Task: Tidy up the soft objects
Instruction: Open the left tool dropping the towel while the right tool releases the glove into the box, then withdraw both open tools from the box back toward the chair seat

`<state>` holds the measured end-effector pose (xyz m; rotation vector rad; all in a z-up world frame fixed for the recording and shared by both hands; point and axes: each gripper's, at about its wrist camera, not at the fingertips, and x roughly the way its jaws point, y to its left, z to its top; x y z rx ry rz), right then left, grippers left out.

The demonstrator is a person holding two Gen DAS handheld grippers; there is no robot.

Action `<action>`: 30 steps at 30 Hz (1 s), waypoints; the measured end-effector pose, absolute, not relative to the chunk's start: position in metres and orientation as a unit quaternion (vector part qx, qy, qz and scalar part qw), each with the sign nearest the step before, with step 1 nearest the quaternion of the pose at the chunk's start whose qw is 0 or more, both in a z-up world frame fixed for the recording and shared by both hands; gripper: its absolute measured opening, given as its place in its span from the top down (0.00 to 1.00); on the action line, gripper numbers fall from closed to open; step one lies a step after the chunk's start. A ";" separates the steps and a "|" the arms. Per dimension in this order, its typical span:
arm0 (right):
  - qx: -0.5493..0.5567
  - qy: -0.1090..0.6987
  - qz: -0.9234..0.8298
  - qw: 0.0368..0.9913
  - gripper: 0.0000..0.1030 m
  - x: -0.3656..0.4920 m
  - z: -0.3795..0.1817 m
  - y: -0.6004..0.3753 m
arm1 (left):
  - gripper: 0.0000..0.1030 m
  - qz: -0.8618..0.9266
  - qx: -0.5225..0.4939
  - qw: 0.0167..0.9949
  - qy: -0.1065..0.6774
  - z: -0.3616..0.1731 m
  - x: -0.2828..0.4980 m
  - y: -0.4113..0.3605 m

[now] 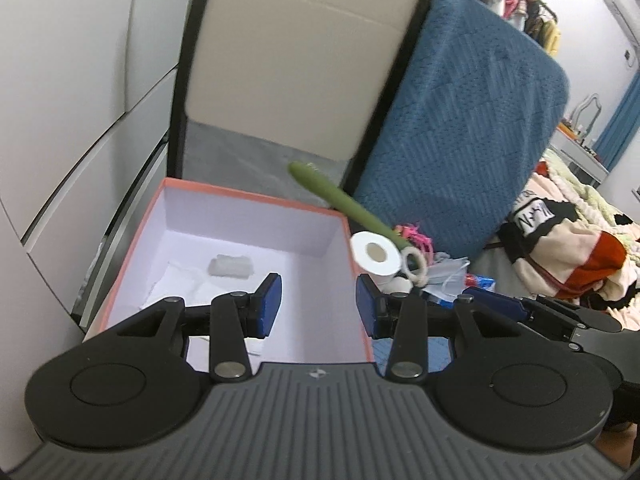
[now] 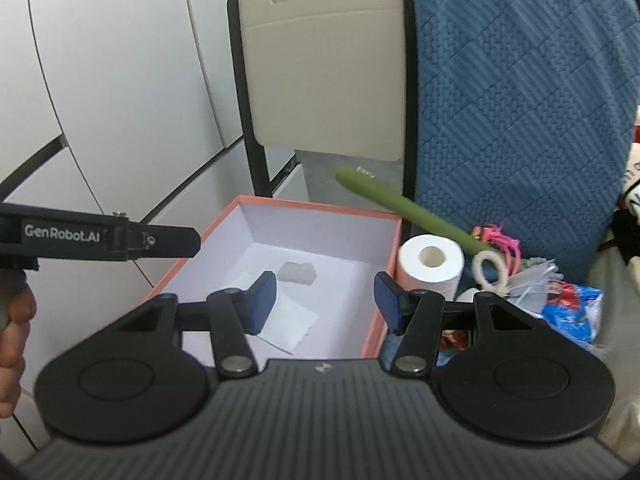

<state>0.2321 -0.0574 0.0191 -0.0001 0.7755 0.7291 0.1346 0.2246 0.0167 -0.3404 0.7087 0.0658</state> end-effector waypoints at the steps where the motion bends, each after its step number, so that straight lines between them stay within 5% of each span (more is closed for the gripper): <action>1: 0.000 0.367 0.345 0.864 0.45 0.230 0.021 -0.062 | 0.55 0.030 -0.164 0.925 0.342 0.018 0.133 0.220; 30: 0.006 0.355 0.267 0.896 0.45 0.188 0.012 -0.192 | 0.49 -0.014 -0.137 0.935 0.327 -0.004 0.098 0.102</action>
